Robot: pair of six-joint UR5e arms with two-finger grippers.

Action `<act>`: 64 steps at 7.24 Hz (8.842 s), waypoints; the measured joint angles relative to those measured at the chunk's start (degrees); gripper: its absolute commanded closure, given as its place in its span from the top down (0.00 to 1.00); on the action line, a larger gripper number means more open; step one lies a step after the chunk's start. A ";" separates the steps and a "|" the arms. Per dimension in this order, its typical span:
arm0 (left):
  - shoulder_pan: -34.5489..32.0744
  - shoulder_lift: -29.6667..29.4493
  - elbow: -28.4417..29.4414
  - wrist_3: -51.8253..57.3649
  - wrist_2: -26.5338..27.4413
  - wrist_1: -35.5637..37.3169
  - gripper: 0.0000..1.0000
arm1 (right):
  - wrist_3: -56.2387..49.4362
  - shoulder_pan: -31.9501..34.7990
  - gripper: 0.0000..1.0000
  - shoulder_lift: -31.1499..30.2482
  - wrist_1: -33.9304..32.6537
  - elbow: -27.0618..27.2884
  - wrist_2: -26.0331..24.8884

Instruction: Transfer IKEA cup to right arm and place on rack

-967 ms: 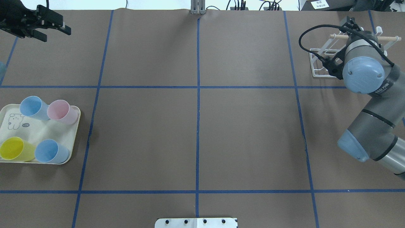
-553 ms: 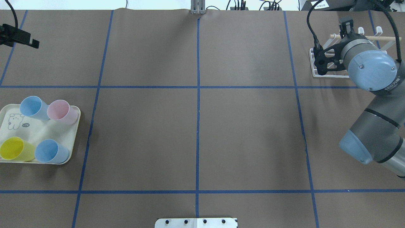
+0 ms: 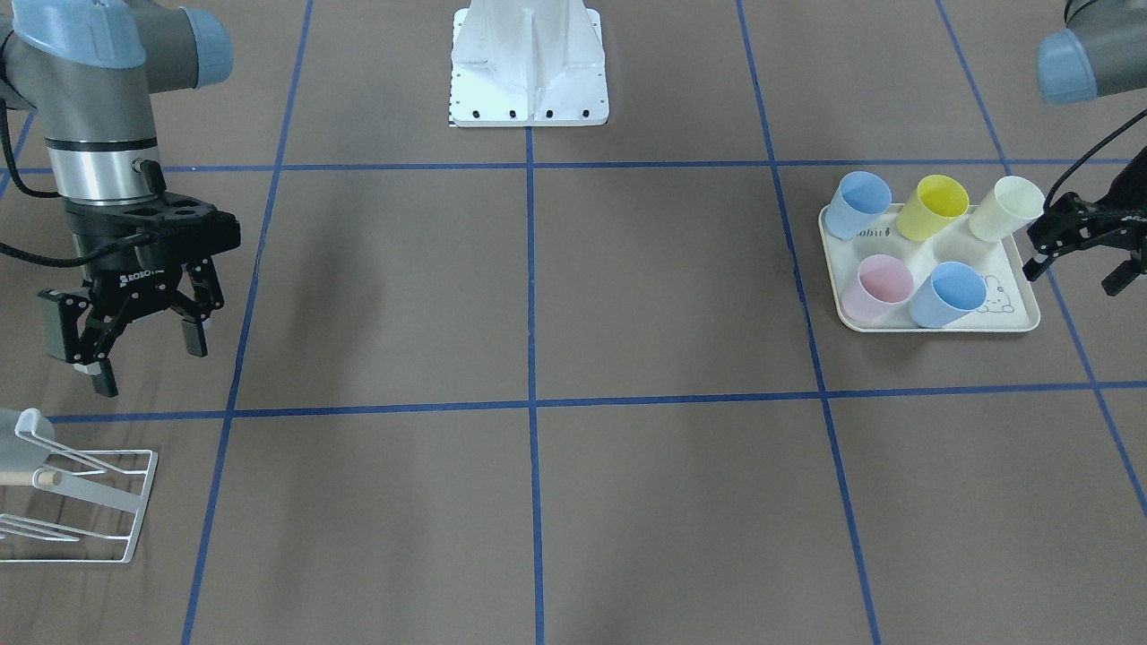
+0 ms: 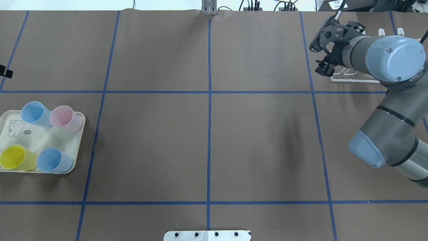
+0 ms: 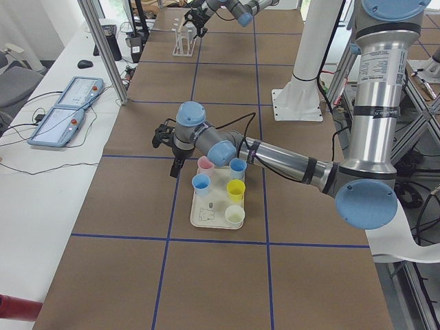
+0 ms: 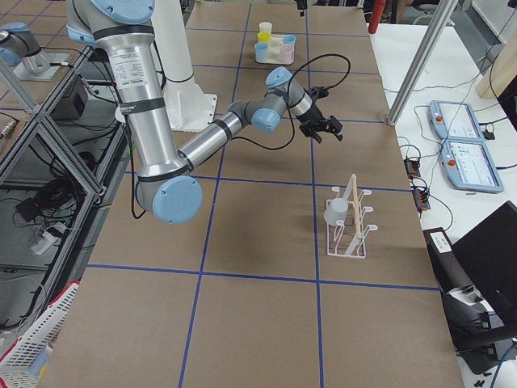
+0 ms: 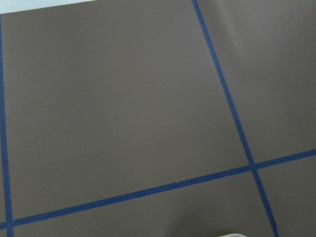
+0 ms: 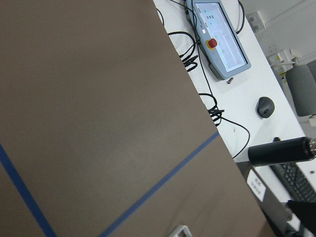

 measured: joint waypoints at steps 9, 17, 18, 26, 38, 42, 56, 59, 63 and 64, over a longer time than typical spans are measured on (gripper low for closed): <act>11.69 2.25 5.78 -9.86 8.29 -3.36 0.27 | 27.29 -1.02 1.00 14.50 -15.27 -0.35 16.98; 6.73 0.13 8.58 -9.11 -5.12 -2.16 0.00 | 27.17 -1.77 1.00 14.50 -14.90 -0.41 16.36; 4.14 0.00 8.48 -9.03 -5.33 -1.72 0.00 | 26.76 -2.04 1.00 14.38 -13.67 -0.56 16.35; -3.43 -28.24 5.26 -40.60 -24.81 16.99 0.00 | 19.28 -4.23 0.98 22.57 4.18 -9.94 11.91; 5.69 -39.18 9.07 -70.75 -35.44 6.16 0.00 | 15.79 -17.65 0.98 26.34 44.12 -20.60 -5.96; 7.13 -39.70 9.02 -70.70 -35.26 6.13 0.00 | 12.33 -17.77 0.98 26.40 44.35 -20.22 -6.11; 10.23 -40.94 8.92 -70.77 -32.99 6.06 0.00 | 8.62 -17.78 0.69 26.46 43.92 -19.48 -7.32; 10.25 -40.98 8.92 -70.76 -32.99 6.03 0.00 | 8.54 -17.79 0.67 26.33 43.89 -19.23 -7.20; 10.26 -41.73 9.03 -70.70 -33.01 6.02 0.76 | 8.53 -17.78 0.40 25.76 43.72 -18.99 -7.20; 10.25 -41.98 9.07 -70.69 -32.99 6.04 1.00 | 8.55 -17.79 0.39 25.69 43.73 -18.97 -7.18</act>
